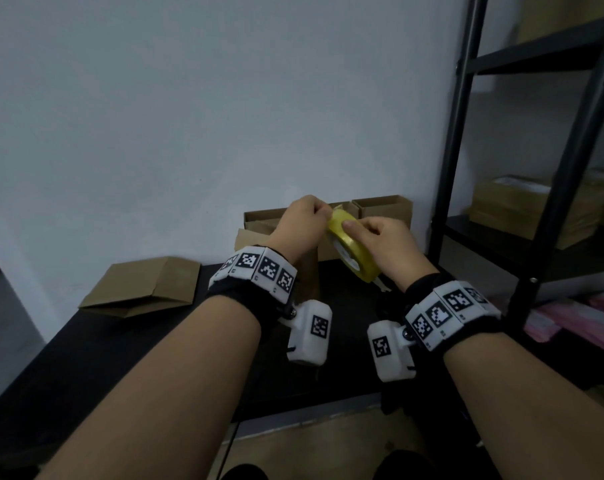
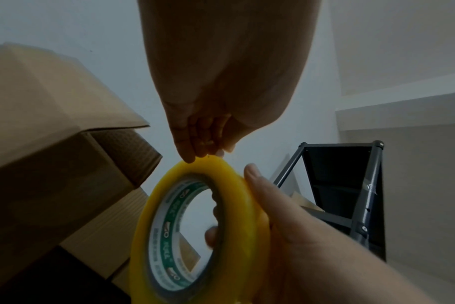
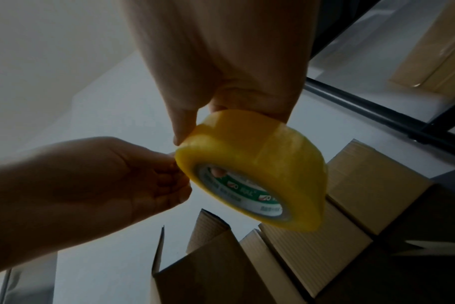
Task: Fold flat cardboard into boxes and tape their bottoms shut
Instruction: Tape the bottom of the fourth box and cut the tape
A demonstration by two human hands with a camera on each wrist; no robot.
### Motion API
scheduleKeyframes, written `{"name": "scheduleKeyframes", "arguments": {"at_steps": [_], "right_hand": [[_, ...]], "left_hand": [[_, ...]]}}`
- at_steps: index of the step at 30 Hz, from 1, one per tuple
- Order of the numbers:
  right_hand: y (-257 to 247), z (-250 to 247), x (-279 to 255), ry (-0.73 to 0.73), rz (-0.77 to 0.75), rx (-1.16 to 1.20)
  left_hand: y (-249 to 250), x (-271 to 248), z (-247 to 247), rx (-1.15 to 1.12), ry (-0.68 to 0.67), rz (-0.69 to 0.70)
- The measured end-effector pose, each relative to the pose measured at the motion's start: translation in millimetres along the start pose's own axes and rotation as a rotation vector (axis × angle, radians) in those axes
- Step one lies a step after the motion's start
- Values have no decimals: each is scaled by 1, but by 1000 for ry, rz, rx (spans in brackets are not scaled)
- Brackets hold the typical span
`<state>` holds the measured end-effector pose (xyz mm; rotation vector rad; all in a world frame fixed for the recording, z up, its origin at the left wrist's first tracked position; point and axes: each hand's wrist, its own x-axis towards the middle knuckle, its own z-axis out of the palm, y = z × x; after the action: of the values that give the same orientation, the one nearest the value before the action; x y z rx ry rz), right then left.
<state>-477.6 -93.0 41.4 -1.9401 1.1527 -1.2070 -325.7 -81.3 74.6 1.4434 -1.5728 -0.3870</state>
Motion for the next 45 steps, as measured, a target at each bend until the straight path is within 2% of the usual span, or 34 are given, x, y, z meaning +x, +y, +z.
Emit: {"name": "scheduleKeyframes", "arguments": {"at_steps": [10,18,22,28,33,35,40,45], "right_hand": [[-2,-8,-1,62,-29,-59],[-3,-7,-1,102,10,-11],[-7,-6,-5,35,35,123],[-7,-3,-4,-3,53,6],[-8,-3,-8,-71,154,196],[-8,-3,-8,-80,144,241],[-10,-5,-5,-93,126,186],[-14,1,-1,-39,153,187]], "left_hand": [[7,-6,0,-185,-65,-62],[6,0,-1,-123,-15,-74],[3,1,-2,-106,7,-106],[4,-4,-4,-149,-23,-108],[2,-2,-7,-110,9,-84],[4,-4,-8,-79,-9,-70],[5,-11,-13,-50,-65,-37],[-2,-11,-25,-176,0,-18]]}}
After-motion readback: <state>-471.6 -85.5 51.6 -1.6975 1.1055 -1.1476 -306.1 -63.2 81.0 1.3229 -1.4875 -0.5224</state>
